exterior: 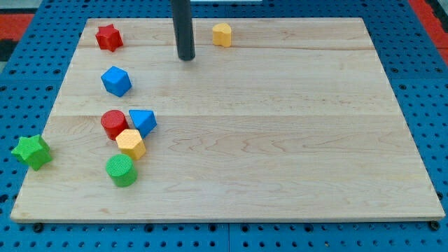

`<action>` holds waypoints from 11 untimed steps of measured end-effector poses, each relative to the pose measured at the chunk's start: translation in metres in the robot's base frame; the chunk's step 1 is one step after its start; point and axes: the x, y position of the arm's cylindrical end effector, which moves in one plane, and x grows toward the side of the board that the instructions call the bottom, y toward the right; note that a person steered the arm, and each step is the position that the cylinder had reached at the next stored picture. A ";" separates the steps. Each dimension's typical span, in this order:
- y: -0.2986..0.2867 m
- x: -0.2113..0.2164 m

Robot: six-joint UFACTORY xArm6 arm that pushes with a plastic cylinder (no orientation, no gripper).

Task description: Push the green circle to the center of the board

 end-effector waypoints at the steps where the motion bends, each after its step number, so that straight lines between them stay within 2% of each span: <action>1: 0.009 0.071; 3: 0.006 0.185; 4: 0.011 0.258; 5: -0.028 0.284; 6: -0.118 0.254; 7: -0.143 0.240; 9: -0.062 0.224; 10: -0.009 0.206; 11: 0.006 0.166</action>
